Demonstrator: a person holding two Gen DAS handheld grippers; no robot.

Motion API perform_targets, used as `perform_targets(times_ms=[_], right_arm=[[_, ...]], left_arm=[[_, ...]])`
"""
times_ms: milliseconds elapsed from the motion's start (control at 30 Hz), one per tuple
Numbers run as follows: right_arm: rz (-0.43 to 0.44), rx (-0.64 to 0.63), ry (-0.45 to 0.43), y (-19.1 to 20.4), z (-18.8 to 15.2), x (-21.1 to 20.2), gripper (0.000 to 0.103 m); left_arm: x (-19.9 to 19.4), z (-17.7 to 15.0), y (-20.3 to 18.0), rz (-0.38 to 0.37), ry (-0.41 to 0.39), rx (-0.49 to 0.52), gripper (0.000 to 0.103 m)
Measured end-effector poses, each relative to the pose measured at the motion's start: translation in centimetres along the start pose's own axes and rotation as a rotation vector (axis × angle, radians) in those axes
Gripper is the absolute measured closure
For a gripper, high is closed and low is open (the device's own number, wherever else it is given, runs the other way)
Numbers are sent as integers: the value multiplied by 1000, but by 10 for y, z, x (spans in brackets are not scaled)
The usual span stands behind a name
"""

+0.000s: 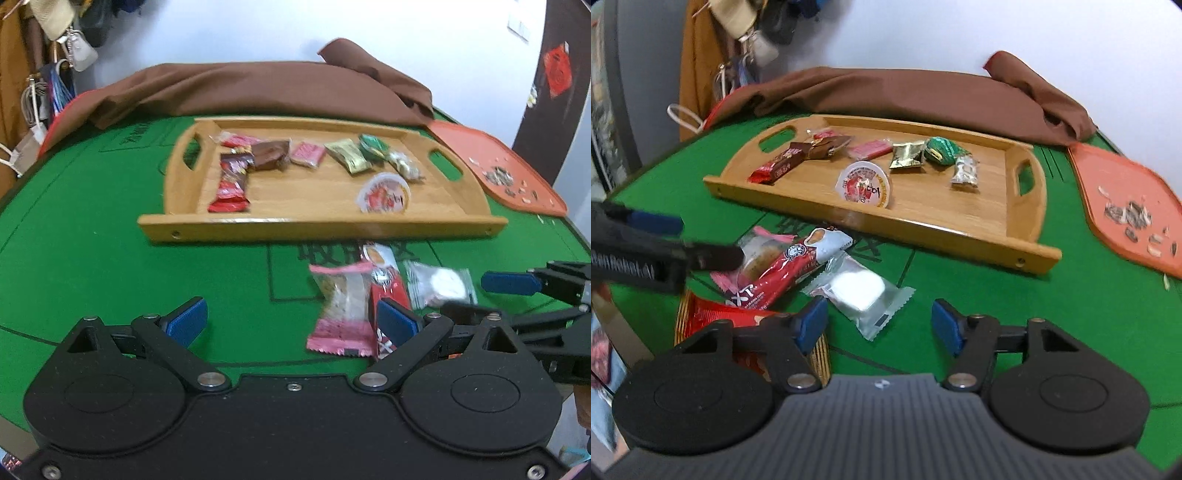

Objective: Organize snacks
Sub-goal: 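Move both open tools back toward the remaining snacks beside the tray, then grasp the pink wafer packet with the left tool while the right tool grasps the white candy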

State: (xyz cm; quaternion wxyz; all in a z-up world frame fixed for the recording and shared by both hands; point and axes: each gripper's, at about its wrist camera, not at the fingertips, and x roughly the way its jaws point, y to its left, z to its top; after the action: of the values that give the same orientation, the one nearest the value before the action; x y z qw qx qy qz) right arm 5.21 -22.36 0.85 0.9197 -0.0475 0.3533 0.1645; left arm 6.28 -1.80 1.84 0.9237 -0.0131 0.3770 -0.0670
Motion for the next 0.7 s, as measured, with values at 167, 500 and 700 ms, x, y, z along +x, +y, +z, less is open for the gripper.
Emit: perform_targets(times_ms=[167,500,700], right_arm=[[0,59,-22,-1,-3,4,36],[-29,53,-32,7,-1,8,37],[-41,28,-37,9,8,20,36]], left_arm=[[5,-5,-2,-38,1,31,5],[4,-2,-3,-73,-27,71,13],[15,0,0,-143,-1,24,30]])
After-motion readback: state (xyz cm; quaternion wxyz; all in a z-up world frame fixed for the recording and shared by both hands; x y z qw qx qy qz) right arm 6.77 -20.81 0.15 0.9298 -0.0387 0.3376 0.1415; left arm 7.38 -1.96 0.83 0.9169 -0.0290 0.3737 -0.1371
